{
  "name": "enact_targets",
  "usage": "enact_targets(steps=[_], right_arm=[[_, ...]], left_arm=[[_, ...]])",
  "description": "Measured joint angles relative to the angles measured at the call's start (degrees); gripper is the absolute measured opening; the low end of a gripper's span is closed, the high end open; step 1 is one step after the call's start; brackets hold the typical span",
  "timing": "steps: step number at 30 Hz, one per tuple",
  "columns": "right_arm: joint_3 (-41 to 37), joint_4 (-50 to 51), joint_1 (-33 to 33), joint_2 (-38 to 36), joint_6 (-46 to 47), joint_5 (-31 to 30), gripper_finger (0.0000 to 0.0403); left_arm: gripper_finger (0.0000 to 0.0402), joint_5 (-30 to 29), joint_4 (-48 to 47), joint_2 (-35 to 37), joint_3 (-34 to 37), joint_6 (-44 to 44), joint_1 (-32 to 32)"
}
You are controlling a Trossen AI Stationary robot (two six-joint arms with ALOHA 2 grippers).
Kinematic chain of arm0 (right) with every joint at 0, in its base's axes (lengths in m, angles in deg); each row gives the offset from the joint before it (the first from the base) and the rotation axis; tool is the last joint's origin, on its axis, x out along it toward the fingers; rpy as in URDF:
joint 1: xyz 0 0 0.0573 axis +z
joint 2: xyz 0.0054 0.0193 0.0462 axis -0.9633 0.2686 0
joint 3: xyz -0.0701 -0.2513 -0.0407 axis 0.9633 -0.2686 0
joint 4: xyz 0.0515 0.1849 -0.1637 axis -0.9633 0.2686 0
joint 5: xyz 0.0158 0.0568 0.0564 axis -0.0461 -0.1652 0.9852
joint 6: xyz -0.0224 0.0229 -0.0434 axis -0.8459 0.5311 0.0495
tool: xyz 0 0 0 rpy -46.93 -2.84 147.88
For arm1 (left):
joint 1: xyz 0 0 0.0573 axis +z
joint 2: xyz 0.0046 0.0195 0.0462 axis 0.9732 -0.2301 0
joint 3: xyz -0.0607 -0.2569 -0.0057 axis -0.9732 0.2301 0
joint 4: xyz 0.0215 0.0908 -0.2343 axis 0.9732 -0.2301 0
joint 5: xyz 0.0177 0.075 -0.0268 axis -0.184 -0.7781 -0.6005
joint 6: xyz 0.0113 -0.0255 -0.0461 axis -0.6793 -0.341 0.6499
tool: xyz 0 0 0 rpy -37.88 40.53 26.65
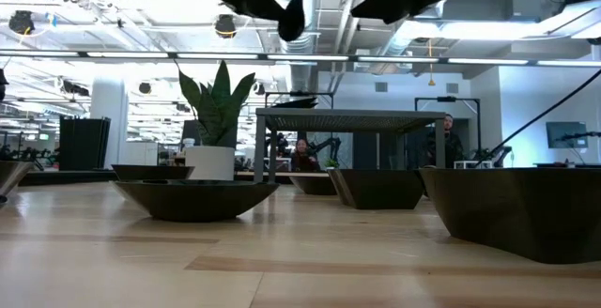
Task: Pick & Place Mini shaped plates
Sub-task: Stack the top drop-shaped plate on top of the drop-shaped plate on the shelf
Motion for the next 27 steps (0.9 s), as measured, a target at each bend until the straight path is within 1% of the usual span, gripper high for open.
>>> enact_targets(steps=[2, 4, 7, 9, 15, 17, 22, 27], right_arm=[[0.0, 1.6, 0.1, -0.7, 0.5, 0.0, 0.0141], [0.0, 2.7, -0.2, -1.1, 2.1, 0.1, 0.0141], [0.0, 4.8, -1.0, -1.0, 5.2, 0.1, 0.0141], [0.0, 6.5, -1.4, -0.8, 7.4, 0.1, 0.0142], [0.0, 10.8, -2.6, 0.6, 11.9, 0.2, 0.0138], [0.0, 11.1, -2.7, 0.8, 11.6, 0.3, 0.0135], [0.0, 10.7, -3.3, 0.6, 10.6, 1.2, 0.0133], [0.0, 11.0, -3.7, 0.7, 10.5, 1.7, 0.0134]], left_arm=[[0.0008, 6.3, -6.1, 1.5, -1.7, 0.0, 2.7], [0.0009, 12.8, -11.2, 1.3, -3.6, 0.0, 5.4], [0.0009, 18.1, -17.3, -1.2, -7.0, -0.4, 9.0], [0.0008, 21.4, -20.9, -3.4, -9.2, -2.4, 11.5], [0.0009, 35.4, -24.4, -9.5, -15.3, -10.6, 17.3], [0.0009, 36.7, -25.9, -11.2, -16.2, -10.7, 18.3], [0.0009, 36.8, -28.0, -14.3, -16.4, -11.0, 20.8], [0.0009, 36.8, -27.8, -14.9, -16.4, -11.0, 22.9]])
